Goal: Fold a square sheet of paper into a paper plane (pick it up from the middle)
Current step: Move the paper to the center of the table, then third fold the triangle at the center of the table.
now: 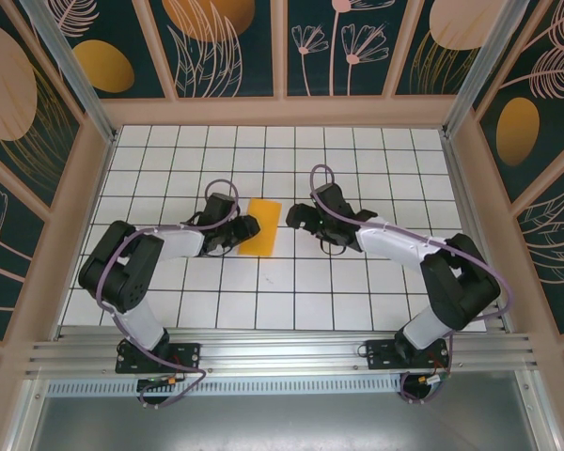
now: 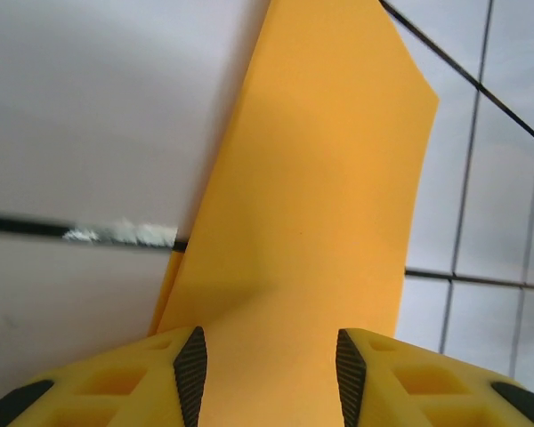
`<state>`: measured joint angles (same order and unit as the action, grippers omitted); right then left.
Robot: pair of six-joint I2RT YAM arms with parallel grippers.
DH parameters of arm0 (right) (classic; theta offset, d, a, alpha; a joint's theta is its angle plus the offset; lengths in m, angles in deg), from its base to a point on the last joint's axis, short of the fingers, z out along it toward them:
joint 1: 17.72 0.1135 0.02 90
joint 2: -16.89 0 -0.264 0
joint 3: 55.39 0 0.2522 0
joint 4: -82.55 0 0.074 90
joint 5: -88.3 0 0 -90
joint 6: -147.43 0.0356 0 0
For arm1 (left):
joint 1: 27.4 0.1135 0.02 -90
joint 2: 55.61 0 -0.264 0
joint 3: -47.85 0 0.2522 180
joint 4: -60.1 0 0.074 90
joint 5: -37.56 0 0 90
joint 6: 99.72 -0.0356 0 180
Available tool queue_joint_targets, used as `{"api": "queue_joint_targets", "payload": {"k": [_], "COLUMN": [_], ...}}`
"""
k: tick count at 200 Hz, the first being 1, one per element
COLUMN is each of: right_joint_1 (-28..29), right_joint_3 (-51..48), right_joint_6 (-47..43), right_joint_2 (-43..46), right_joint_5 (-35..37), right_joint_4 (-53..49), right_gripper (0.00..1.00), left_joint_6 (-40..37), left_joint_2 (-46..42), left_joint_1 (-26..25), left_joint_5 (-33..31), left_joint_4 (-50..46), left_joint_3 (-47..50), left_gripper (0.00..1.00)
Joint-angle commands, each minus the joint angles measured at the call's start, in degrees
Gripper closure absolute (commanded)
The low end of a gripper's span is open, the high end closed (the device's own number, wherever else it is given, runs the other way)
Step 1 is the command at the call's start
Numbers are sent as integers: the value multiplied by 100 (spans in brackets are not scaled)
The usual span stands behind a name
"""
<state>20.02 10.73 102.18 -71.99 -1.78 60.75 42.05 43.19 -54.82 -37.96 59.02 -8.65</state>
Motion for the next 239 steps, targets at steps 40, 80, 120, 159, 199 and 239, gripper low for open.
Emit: {"api": "queue_joint_targets", "payload": {"k": [40, 80, 120, 159, 199, 239], "right_joint_1": [86, 305, 590, 682, 691, 685], "right_joint_3": [-296, -303, -384, -393, -365, -332], "right_joint_6": [155, 335, 728, 1070, 1182, 1193], "right_joint_2": [323, 285, 55, -284, -561, -727], "right_joint_5": [-100, -378, -838, -1211, -1439, -1574], "right_joint_4": [177, 296, 730, 1053, 1105, 1143], "right_gripper": [2, 1, 1, 2, 5, 6], "left_joint_6": [874, 341, -140, 14, 50, -119], "left_joint_2": [-657, -1034, -982, -634, -361, -171], "left_joint_1": [-255, -49, 131, 132, 132, 140], "left_joint_5": [544, 368, 366, 831, 1085, 666], "left_joint_4": [267, -237, -509, 20, 335, 13], "left_joint_3": [399, 215, 125, 150, 93, 1], "left_gripper": [51, 48, 50, 59, 60, 59]}}
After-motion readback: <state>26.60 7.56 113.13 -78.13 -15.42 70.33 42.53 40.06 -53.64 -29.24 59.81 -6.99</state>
